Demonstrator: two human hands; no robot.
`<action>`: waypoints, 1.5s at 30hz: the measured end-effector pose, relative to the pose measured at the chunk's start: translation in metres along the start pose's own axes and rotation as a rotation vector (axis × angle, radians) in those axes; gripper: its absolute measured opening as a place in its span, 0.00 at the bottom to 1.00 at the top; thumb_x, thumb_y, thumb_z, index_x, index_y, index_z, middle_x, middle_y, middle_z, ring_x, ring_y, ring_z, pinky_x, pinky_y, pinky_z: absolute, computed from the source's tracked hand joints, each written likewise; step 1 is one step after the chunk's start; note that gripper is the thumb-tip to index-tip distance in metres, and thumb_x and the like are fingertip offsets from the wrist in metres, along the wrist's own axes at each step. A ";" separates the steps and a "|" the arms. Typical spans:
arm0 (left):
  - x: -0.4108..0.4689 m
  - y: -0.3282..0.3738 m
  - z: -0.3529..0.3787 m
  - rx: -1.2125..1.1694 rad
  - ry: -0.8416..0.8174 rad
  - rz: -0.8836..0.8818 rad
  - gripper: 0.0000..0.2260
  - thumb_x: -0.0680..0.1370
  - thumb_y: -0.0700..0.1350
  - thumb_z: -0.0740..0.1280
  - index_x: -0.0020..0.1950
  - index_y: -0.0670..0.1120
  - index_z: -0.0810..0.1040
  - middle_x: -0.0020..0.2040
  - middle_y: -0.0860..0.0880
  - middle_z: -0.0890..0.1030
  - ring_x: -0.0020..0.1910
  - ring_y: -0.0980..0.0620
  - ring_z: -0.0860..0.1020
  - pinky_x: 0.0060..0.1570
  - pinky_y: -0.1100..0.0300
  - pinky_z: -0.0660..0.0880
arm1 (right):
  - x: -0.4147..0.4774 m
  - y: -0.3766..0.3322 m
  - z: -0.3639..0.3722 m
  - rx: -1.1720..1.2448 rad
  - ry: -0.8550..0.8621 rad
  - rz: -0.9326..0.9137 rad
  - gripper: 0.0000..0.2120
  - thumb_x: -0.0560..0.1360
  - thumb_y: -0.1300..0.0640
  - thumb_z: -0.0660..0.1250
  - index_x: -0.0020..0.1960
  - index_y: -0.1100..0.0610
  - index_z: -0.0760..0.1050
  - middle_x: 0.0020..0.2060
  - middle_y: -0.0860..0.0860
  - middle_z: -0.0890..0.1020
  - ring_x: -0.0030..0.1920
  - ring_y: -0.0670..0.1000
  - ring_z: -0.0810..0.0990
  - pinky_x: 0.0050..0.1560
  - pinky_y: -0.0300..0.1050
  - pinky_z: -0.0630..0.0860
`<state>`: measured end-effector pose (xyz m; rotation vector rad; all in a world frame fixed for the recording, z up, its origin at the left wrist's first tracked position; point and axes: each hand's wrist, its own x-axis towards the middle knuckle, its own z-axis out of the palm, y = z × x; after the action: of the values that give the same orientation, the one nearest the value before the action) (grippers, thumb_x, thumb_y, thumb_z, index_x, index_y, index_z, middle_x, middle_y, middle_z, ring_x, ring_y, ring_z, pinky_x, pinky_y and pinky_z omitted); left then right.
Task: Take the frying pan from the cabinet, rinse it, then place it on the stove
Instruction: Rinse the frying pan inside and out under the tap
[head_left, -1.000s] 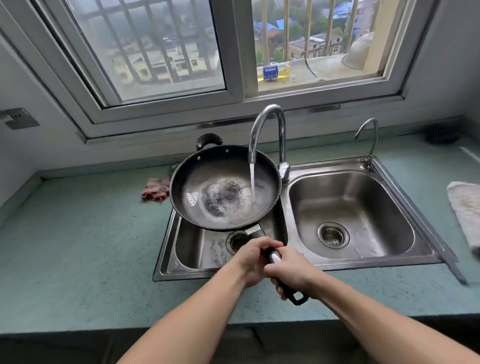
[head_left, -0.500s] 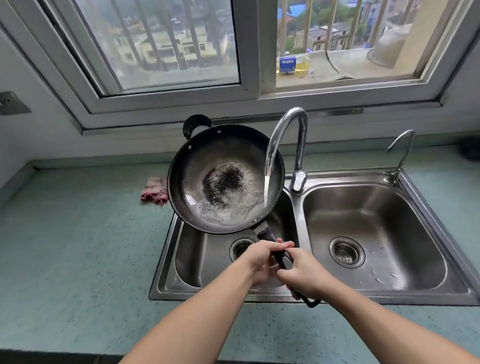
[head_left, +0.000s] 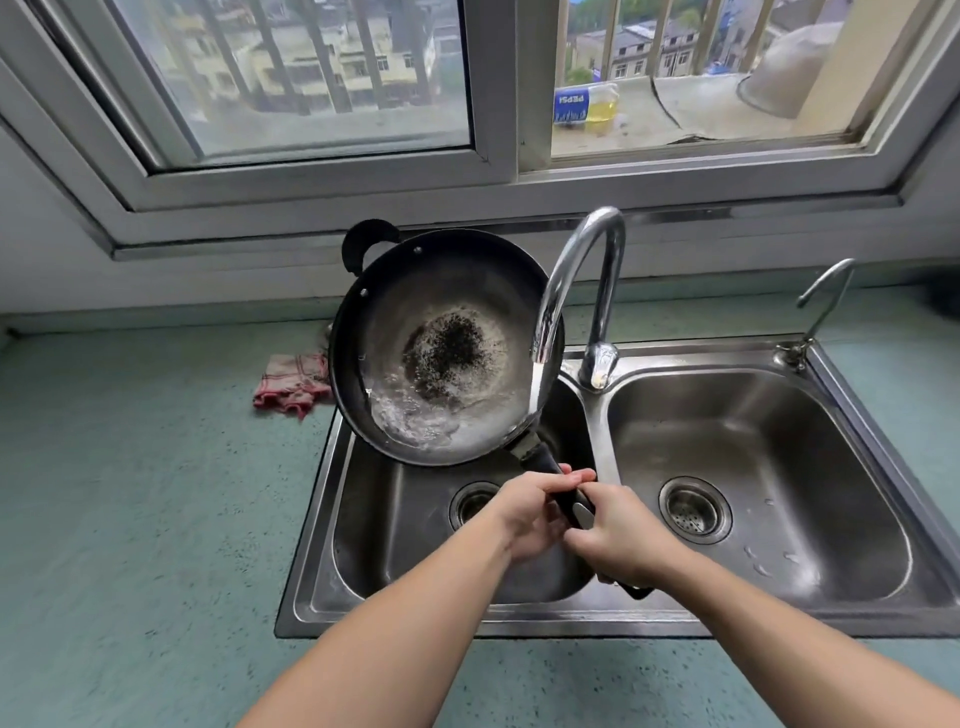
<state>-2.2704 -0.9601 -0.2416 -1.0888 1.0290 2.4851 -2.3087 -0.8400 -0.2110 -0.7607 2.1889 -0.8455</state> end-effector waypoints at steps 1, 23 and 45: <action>0.000 0.002 0.000 0.010 -0.006 -0.002 0.13 0.80 0.37 0.60 0.42 0.41 0.83 0.28 0.56 0.80 0.29 0.58 0.78 0.39 0.66 0.70 | 0.002 -0.001 -0.001 -0.005 0.009 -0.006 0.25 0.71 0.62 0.64 0.68 0.58 0.72 0.66 0.46 0.75 0.37 0.41 0.84 0.27 0.28 0.71; -0.036 -0.017 0.013 0.051 -0.110 -0.014 0.11 0.79 0.37 0.58 0.45 0.41 0.79 0.29 0.54 0.78 0.31 0.55 0.80 0.39 0.63 0.74 | -0.038 -0.008 0.007 -0.157 0.103 0.078 0.15 0.71 0.56 0.64 0.57 0.58 0.76 0.40 0.48 0.80 0.25 0.49 0.80 0.25 0.37 0.75; -0.137 -0.088 0.005 0.139 -0.069 0.107 0.12 0.77 0.44 0.61 0.34 0.45 0.77 0.29 0.50 0.75 0.31 0.53 0.73 0.34 0.62 0.69 | -0.139 -0.052 0.029 0.156 -0.085 0.262 0.03 0.67 0.64 0.61 0.36 0.62 0.72 0.22 0.56 0.76 0.23 0.55 0.75 0.26 0.42 0.74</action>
<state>-2.1375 -0.8846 -0.1857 -0.9229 1.2483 2.4703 -2.1880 -0.7853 -0.1385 -0.4153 2.0633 -0.8216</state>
